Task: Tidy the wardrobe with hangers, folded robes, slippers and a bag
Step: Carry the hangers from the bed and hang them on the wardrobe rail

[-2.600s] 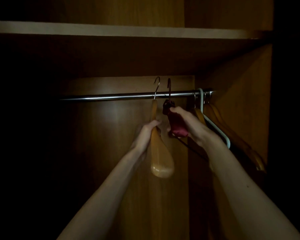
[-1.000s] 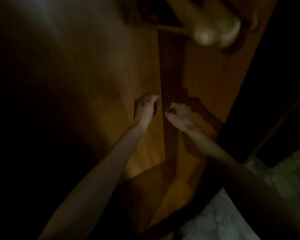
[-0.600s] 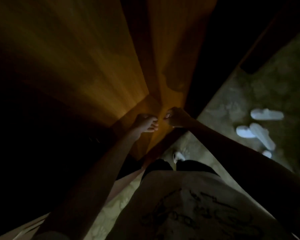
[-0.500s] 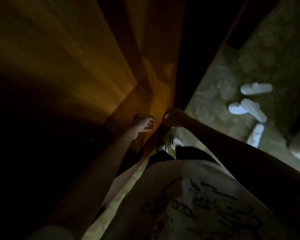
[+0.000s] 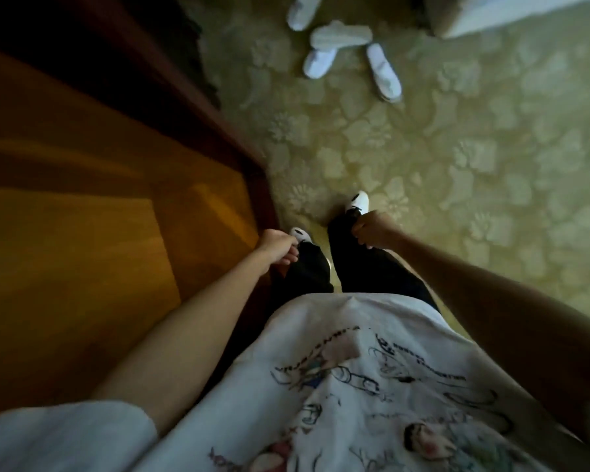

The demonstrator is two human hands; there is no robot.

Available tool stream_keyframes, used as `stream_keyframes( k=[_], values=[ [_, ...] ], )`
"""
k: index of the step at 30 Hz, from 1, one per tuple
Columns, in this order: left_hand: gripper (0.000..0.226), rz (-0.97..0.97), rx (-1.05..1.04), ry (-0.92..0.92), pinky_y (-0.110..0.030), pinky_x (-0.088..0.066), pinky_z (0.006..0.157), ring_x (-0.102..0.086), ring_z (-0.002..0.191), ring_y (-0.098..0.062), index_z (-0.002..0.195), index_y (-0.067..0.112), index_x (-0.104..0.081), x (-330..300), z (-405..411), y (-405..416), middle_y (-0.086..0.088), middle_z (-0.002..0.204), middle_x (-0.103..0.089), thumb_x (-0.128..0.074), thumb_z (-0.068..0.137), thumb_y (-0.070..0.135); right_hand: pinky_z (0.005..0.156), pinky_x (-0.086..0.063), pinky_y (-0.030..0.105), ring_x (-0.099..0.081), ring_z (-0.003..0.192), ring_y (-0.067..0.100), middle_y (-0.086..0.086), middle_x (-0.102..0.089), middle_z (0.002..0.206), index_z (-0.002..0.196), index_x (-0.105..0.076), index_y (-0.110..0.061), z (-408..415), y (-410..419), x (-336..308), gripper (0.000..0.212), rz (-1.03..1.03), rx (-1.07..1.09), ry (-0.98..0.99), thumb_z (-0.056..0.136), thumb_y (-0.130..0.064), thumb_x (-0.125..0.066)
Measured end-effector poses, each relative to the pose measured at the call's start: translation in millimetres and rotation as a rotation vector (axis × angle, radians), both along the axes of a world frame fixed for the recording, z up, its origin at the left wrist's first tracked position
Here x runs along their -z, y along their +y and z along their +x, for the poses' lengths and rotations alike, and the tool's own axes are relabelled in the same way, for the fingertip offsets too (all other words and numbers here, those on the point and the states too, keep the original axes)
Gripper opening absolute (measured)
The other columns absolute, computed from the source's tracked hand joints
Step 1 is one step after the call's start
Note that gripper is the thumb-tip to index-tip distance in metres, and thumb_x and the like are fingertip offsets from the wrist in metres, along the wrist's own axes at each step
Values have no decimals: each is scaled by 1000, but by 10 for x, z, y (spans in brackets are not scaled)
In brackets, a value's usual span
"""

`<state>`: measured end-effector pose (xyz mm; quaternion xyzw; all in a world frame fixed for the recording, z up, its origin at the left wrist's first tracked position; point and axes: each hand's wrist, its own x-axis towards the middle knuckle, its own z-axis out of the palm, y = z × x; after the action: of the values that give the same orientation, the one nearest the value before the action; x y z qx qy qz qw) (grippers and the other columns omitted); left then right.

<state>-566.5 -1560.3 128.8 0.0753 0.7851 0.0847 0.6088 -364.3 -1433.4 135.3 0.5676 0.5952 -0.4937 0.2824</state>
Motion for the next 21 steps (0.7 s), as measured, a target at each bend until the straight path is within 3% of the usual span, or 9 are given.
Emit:
stream_keyframes(
  k=[6,9,13,16,19,21],
  values=[
    [12,-49,440,-15,-18,-48,45,-62,53,-11,94,8,-66,78,845,662,-5,72,-66,-57,97,15,69,-58,36,-73,73,30,15,-76,78,87,-75,-2,1268,-359,137,24,34,507,-27,87,-17,-56],
    [11,-20,634,-21,-25,-52,55,-62,56,-15,92,6,-66,74,1439,1103,-7,71,-66,-56,95,11,69,-57,35,-72,73,28,13,-76,80,89,-73,-3,1822,-588,132,24,10,703,-23,90,-21,-56],
    [13,46,920,-27,-23,-50,48,-65,59,-17,91,7,-68,2,2339,1635,-7,71,-69,-58,96,13,63,-55,30,-69,66,22,12,-76,83,96,-73,-2,2554,-943,168,25,-23,931,-47,95,-20,-56],
    [16,107,1119,-38,-21,-49,46,-65,56,-14,91,9,-68,-83,2932,1963,-5,71,-70,-55,99,15,66,-57,34,-67,68,22,14,-76,88,100,-73,1,2984,-1136,183,28,-59,1100,-87,98,-21,-56],
    [19,132,1232,-26,-23,-50,47,-65,54,-14,89,9,-68,-97,3286,2272,-7,71,-70,-53,100,13,62,-56,31,-64,68,20,13,-75,93,103,-71,1,3255,-1015,142,26,-91,1224,-64,99,-20,-57],
    [18,132,1235,-5,-25,-52,51,-67,58,-16,91,9,-68,-92,3400,2510,-9,75,-71,-53,100,14,67,-57,33,-64,69,20,12,-75,93,103,-70,1,3382,-686,116,25,-62,1270,-9,99,-21,-57]
  ],
)
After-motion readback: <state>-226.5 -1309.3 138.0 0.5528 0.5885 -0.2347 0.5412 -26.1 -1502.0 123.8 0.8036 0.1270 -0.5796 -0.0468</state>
